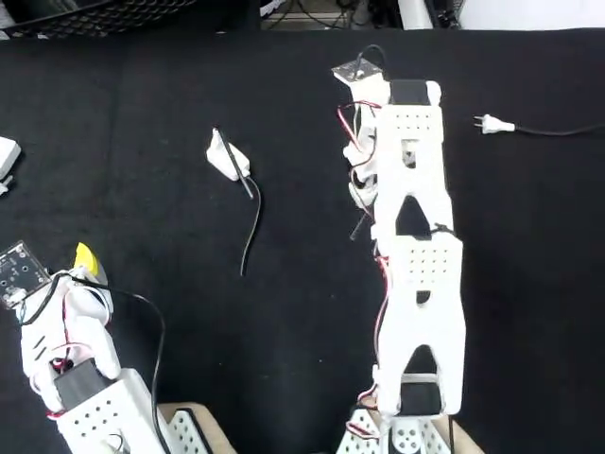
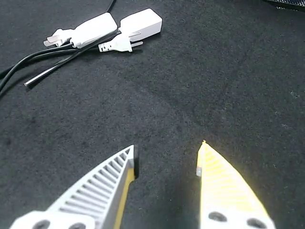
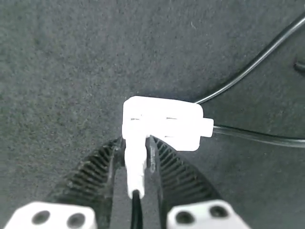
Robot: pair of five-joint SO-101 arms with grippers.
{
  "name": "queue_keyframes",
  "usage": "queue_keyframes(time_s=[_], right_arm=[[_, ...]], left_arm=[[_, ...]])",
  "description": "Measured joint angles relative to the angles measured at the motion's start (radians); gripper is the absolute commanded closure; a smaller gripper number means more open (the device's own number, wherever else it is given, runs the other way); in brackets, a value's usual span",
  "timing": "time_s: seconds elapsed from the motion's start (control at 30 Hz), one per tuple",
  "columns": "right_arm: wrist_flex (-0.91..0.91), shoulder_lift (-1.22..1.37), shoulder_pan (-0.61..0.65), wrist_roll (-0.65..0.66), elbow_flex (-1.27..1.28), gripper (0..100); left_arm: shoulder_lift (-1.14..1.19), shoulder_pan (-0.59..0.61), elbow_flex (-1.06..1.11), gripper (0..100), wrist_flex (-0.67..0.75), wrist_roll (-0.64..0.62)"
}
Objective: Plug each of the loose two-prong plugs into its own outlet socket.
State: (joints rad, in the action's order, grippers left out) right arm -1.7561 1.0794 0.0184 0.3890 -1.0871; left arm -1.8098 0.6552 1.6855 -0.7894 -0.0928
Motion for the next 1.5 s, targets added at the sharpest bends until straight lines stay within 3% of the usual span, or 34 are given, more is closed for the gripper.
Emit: queue_keyframes(time_s=[0.6,0.93,1.5], right_arm=[[-0.011,0.005,-0.086,0.000,0.012,98.7],[-0.008,-0.041,-0.170,-0.002,0.305,98.7],[-0.012,-0.043,-0.180,0.000,0.183,98.7]], left_arm=[[0.000,0.000,0.000,78,0.000,0.000],[0.000,0.000,0.000,78,0.000,0.000],[0.000,0.000,0.000,78,0.000,0.002]])
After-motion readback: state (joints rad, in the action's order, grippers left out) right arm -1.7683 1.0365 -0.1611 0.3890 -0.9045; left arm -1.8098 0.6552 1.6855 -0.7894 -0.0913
